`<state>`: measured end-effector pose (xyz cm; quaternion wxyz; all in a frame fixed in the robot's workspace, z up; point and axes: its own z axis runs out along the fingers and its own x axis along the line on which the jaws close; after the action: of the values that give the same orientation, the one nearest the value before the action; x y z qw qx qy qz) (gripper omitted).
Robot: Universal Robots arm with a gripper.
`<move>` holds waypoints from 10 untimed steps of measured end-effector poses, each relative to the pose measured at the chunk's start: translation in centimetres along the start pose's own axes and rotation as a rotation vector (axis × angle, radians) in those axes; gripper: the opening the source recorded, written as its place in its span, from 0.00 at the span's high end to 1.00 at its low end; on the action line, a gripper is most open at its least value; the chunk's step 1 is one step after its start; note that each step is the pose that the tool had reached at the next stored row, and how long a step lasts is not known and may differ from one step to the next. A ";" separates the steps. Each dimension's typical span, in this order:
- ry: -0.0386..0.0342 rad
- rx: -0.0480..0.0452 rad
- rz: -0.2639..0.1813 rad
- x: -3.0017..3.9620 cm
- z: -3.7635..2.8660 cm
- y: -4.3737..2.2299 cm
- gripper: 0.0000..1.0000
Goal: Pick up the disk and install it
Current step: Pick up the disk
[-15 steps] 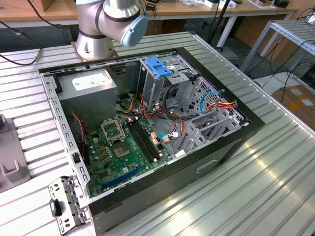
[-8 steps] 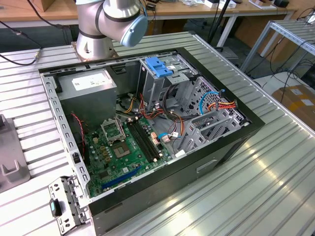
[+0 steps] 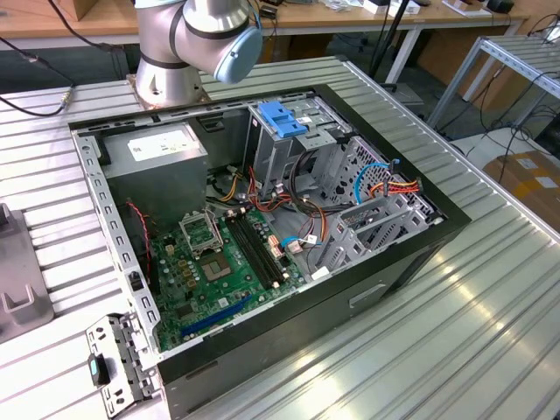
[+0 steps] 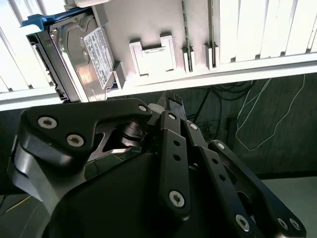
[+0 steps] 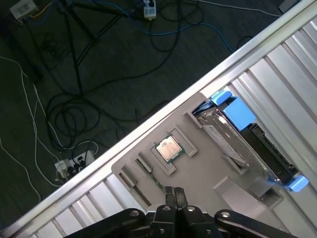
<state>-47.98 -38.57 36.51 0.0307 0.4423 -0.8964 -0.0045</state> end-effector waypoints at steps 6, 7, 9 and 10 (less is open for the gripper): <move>0.0013 0.0019 -0.036 0.00 0.00 0.00 0.90; 0.0016 0.0022 -0.043 0.00 0.00 0.00 0.90; 0.0021 0.0029 -0.058 0.00 0.00 0.00 0.90; 0.0023 0.0033 -0.064 0.00 0.00 0.00 0.90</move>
<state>-47.98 -38.57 36.51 0.0309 0.4707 -0.8817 -0.0035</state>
